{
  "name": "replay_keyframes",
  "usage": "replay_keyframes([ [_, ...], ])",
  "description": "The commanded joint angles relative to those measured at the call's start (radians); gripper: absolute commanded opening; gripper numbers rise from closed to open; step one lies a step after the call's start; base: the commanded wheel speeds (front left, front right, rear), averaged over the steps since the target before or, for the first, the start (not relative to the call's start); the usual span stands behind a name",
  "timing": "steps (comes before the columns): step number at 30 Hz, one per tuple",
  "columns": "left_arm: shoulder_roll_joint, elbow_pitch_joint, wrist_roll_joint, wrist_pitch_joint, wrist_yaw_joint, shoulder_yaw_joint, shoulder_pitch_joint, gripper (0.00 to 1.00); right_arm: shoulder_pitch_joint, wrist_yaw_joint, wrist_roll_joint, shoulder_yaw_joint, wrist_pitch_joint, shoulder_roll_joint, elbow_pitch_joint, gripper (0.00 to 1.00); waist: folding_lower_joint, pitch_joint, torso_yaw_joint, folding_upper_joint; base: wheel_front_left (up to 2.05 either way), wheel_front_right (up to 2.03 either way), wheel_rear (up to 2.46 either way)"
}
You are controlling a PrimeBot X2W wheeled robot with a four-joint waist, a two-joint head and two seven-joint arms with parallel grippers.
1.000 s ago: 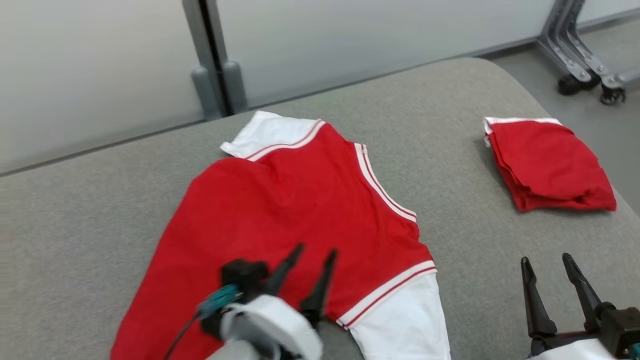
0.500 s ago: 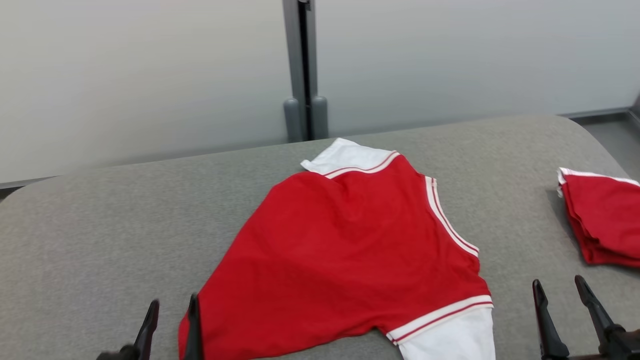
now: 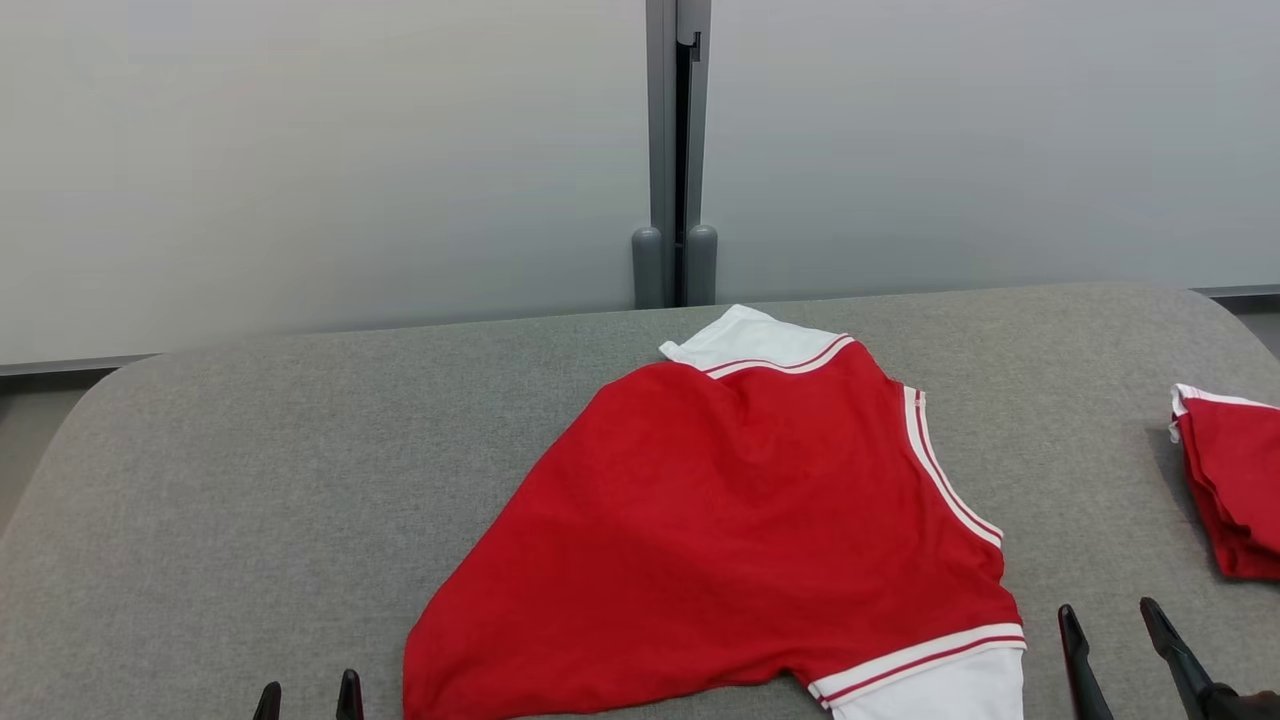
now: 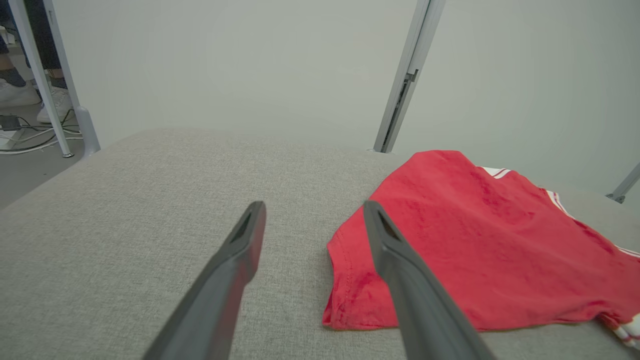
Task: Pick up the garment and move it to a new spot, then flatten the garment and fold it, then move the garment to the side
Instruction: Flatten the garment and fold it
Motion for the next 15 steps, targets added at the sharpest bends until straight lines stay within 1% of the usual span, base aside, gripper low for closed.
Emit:
replay_keyframes([
  [1,-0.006,0.005,0.014,0.0,-0.013,0.016,0.001,1.0,0.002,0.0,-0.001,0.003,0.0,-0.005,0.001,1.0,0.0,0.0,-0.003,0.0,0.0,0.0,0.0],
  [6,-0.03,0.024,0.034,0.0,-0.048,0.048,-0.005,1.0,-0.007,0.0,0.012,0.011,0.0,-0.005,0.012,1.0,0.0,0.01,-0.014,0.0,0.0,0.0,0.0],
  [10,-0.035,0.088,0.025,0.0,-0.072,0.026,-0.028,1.0,-0.014,0.0,-0.01,0.061,0.013,-0.005,0.116,1.0,0.0,0.031,-0.019,0.0,0.0,0.0,0.0],
  [13,-0.037,0.146,0.018,0.006,-0.081,0.002,-0.058,1.0,-0.033,0.0,-0.017,0.085,0.063,-0.013,0.182,1.0,0.0,0.053,-0.019,0.0,0.0,0.0,0.0],
  [15,-0.037,0.178,0.014,0.018,-0.08,-0.008,-0.076,1.0,-0.037,0.0,-0.021,0.097,0.098,-0.015,0.214,1.0,0.0,0.068,-0.019,0.0,0.0,0.0,0.0],
])
